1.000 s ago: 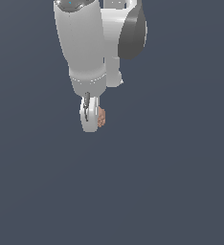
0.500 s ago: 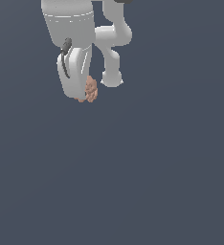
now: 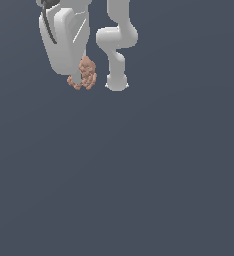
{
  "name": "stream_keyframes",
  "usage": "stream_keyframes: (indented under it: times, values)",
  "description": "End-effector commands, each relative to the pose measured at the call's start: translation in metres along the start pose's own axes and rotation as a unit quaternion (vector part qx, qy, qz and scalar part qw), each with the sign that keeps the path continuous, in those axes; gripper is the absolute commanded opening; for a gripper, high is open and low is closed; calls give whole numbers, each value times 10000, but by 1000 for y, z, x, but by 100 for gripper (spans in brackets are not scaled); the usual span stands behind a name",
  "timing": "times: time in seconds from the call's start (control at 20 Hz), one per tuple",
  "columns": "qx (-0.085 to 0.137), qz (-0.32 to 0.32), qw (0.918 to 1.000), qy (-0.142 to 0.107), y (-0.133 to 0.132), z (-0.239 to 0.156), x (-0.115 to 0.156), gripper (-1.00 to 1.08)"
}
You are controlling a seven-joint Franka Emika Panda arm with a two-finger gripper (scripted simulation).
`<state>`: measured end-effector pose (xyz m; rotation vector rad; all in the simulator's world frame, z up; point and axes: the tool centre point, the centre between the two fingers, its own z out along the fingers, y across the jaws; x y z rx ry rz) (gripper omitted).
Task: Pick up the object and move it to a goal position.
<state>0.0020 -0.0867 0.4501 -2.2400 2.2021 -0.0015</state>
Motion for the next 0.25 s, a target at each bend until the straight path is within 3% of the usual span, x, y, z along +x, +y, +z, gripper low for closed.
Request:
stream_keyframes:
  times: [0.0, 0.2]
  values:
    - [-5, -3, 10000, 0, 0, -6, 1, -100]
    - [-5, -3, 10000, 0, 0, -9, 2, -100]
